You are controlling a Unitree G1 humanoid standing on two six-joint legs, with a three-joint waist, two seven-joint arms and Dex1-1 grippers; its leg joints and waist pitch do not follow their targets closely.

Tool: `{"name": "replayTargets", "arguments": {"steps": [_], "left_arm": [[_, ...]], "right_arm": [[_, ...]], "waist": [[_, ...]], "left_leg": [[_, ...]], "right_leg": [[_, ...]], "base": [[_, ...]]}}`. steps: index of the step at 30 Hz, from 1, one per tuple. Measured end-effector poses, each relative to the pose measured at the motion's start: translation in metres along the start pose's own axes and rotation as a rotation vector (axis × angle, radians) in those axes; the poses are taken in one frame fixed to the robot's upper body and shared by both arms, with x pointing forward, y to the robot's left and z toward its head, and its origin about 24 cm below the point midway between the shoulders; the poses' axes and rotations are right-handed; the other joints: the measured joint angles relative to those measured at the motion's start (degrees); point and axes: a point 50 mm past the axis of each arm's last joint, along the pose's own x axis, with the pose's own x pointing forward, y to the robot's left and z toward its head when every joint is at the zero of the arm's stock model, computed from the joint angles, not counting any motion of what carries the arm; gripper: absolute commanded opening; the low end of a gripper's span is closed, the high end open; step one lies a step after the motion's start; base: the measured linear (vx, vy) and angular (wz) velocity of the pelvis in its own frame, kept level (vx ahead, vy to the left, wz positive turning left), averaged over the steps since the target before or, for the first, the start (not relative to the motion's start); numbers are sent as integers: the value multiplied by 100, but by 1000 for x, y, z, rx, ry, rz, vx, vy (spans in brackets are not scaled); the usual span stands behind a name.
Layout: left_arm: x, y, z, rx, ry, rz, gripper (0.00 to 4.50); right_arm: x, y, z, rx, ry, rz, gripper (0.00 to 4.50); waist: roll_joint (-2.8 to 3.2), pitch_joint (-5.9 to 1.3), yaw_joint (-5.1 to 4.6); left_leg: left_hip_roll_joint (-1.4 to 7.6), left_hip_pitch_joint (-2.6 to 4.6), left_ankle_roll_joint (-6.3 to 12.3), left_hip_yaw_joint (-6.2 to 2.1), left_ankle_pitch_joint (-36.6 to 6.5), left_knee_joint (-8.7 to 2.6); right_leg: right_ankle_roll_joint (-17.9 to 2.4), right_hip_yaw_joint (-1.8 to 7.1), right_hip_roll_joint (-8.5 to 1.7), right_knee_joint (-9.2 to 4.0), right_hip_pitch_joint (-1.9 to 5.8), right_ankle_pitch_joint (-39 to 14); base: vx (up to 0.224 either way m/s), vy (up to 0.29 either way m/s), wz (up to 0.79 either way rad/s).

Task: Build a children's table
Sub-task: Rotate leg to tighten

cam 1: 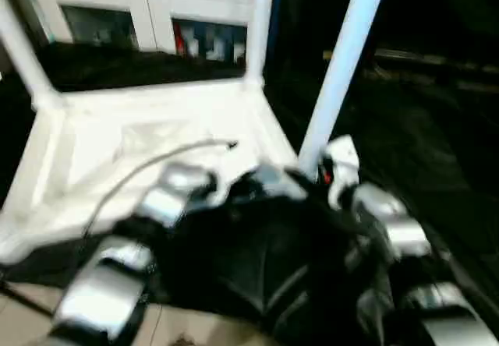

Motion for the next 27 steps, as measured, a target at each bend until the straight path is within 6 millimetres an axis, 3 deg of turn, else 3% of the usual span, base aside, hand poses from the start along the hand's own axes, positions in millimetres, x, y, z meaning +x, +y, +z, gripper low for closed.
{"name": "replayTargets", "arguments": {"steps": [3, 5, 7, 12, 16, 24, 27], "left_arm": [[6, -1, 3, -13, -1, 30, 0], [6, 0, 3, -16, -3, 31, 0], [5, 0, 3, -13, -2, 30, 0], [-6, 7, -3, -9, 4, 18, 0], [-29, 10, -14, 4, -1, -84, 0], [-51, 4, -24, 15, -25, -247, 0], [-57, 0, -26, 14, -23, -310, 0]], "right_arm": [[7, 1, 3, 19, 4, -70, 264], [7, 1, 4, 13, -4, -70, 320], [7, 3, 3, 7, -9, -62, 336], [5, 6, 2, -35, -16, 37, 383], [-17, 2, -2, -138, 22, 296, 383], [-34, 3, -2, -196, 49, 515, 383], [-38, 4, -3, -202, 59, 565, 383]], "waist": [[8, -2, -1], [13, -3, 4], [14, -2, 6], [6, 3, -117], [6, 3, -134], [9, 8, -115], [11, 11, -55]], "left_leg": [[1, 1, 0, 1, 0, -6], [1, 2, 0, 1, 0, -9], [2, 2, 0, 2, 1, -8], [5, 0, 0, 1, 1, -7], [11, -6, 4, 1, 3, -15], [14, -9, 1, 6, 0, -13], [16, -14, 2, 11, 1, -12]], "right_leg": [[0, -2, 0, 0, -2, 0], [0, -2, 0, 0, -2, 0], [0, -3, 0, 0, -2, 0], [4, -5, 1, 0, -4, 2], [6, -12, 5, -5, -8, 1], [5, -12, 4, -8, -10, 1], [5, -13, 3, -8, -12, 1]], "base": [[0, 0, 0], [0, 0, 0], [0, 0, 0], [0, 0, 0], [0, 0, 0], [0, 0, 0], [0, 0, 0]]}}
